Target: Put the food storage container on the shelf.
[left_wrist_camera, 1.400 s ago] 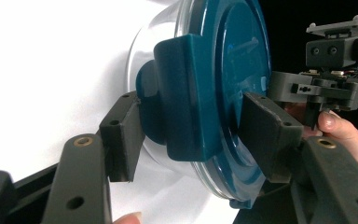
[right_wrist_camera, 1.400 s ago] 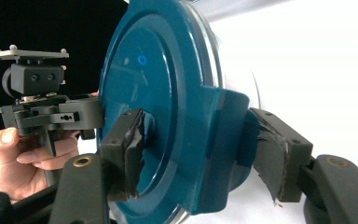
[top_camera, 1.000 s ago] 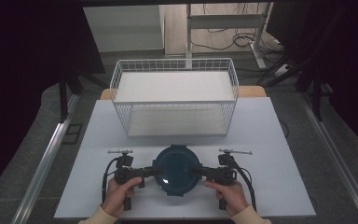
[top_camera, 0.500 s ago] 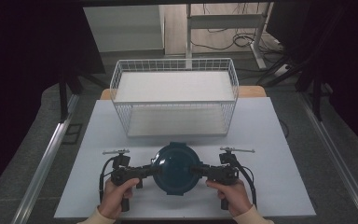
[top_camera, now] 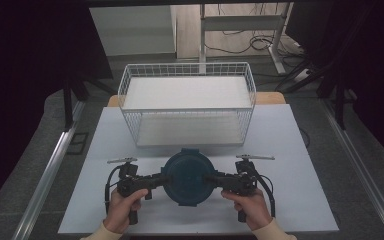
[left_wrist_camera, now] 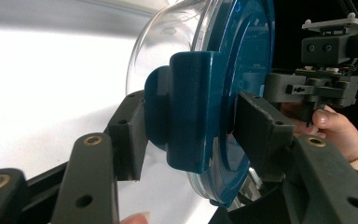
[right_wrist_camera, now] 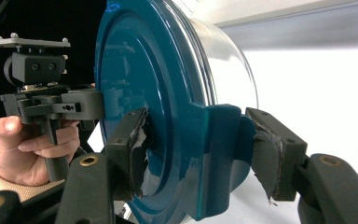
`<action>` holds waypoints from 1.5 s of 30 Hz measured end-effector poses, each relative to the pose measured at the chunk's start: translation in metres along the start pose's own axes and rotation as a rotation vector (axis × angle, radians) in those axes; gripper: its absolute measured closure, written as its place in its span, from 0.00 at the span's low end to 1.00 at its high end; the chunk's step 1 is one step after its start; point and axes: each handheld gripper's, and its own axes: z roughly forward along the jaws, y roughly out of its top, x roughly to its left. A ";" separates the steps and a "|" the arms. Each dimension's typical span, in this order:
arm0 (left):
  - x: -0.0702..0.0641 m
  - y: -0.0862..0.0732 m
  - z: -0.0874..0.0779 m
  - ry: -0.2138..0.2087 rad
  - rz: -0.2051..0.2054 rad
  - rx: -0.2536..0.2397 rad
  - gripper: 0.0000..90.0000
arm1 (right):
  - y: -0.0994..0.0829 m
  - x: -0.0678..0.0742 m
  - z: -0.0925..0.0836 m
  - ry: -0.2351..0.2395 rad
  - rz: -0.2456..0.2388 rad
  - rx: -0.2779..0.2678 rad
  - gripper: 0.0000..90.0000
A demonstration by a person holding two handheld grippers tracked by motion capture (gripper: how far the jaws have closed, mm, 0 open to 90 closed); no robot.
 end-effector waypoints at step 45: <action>-0.060 0.128 -0.039 -0.037 0.145 -0.126 0.52 | 0.129 0.067 -0.034 0.012 -0.189 -0.121 0.46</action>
